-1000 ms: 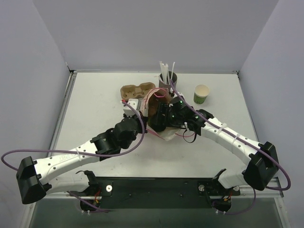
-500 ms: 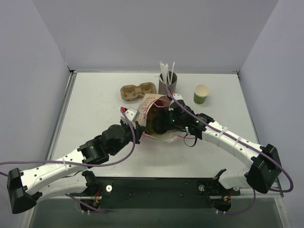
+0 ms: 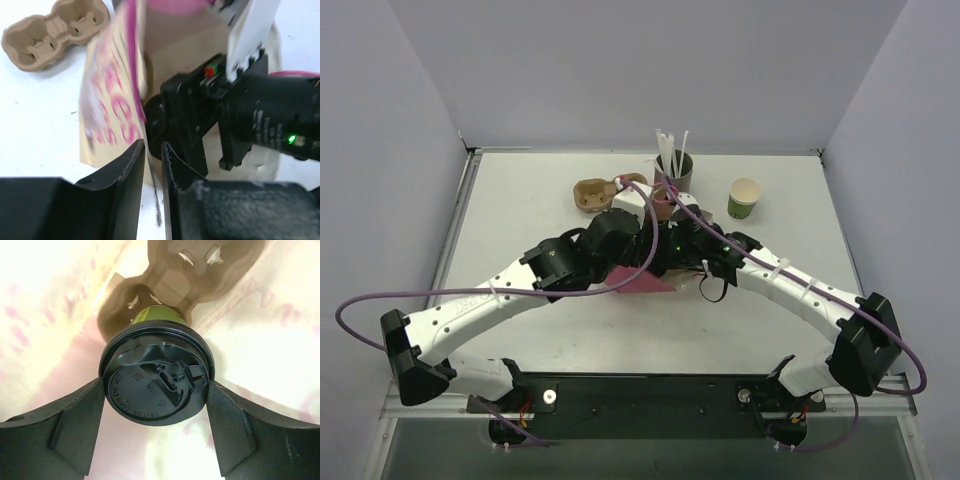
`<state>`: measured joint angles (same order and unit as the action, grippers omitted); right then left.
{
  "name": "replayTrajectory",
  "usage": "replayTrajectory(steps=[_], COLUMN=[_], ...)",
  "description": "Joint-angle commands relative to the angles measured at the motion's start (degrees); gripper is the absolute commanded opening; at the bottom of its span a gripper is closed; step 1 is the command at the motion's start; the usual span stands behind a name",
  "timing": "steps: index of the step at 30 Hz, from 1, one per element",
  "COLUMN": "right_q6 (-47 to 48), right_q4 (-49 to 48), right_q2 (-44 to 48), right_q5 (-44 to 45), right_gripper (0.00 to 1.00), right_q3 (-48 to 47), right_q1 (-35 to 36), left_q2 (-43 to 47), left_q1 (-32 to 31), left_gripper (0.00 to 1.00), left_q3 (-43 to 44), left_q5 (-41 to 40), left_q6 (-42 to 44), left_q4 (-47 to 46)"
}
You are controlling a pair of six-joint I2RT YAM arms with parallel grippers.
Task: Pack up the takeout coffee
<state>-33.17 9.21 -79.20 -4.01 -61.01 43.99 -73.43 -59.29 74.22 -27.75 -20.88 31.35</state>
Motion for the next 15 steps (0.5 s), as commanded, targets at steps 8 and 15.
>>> replayTrajectory(steps=[8,15], right_q6=[0.03,0.03], right_q4=[0.72,0.89], right_q2=[-3.42,-3.77], right_q5=[-2.49,-2.84], right_gripper=[0.54,0.54], right_q3=[-2.88,-3.06], right_q1=[0.57,0.40], left_q2=[-10.68,-17.35], left_q1=[1.98,3.92], left_gripper=[0.56,0.57], left_q3=[18.68,24.48], left_q5=[-6.44,-6.97], left_q6=[2.07,6.90], left_q4=[15.84,20.23])
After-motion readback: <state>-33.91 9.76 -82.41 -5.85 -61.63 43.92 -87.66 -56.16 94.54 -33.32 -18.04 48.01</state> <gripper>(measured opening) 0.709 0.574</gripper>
